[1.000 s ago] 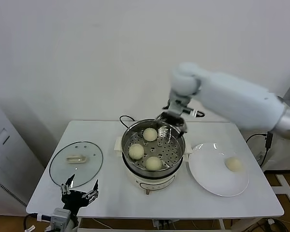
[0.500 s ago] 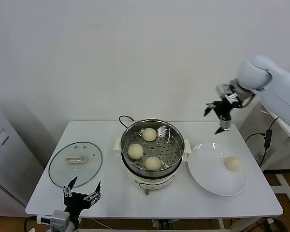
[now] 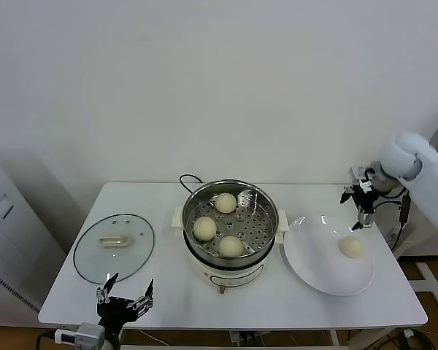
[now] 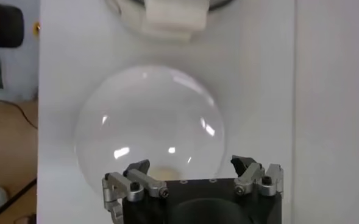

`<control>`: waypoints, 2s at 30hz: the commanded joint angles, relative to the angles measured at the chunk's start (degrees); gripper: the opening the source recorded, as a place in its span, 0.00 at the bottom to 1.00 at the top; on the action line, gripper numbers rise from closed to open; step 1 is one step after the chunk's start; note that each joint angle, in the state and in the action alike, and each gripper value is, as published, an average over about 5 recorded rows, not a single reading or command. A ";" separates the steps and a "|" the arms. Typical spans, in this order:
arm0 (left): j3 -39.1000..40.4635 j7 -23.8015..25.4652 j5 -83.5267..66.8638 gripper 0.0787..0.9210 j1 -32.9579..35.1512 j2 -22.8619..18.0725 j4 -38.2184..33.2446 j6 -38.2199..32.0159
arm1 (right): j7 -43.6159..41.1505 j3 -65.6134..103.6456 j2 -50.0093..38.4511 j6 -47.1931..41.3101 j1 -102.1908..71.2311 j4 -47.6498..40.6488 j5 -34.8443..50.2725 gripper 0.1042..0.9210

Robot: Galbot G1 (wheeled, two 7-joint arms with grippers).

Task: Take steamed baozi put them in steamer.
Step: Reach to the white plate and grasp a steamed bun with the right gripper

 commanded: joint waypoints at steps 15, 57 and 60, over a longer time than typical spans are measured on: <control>-0.21 0.07 0.14 0.88 0.06 -1.91 1.17 0.23 | 5.74 14.46 10.94 5.87 -13.14 -18.54 -14.68 0.88; -0.32 0.33 1.01 0.88 -0.73 -1.72 2.97 0.39 | 7.72 17.36 13.42 7.26 -14.49 -22.67 -18.87 0.88; -0.33 0.32 1.01 0.88 -0.79 -1.70 3.10 0.39 | 7.70 17.37 13.46 7.36 -14.38 -22.79 -18.87 0.83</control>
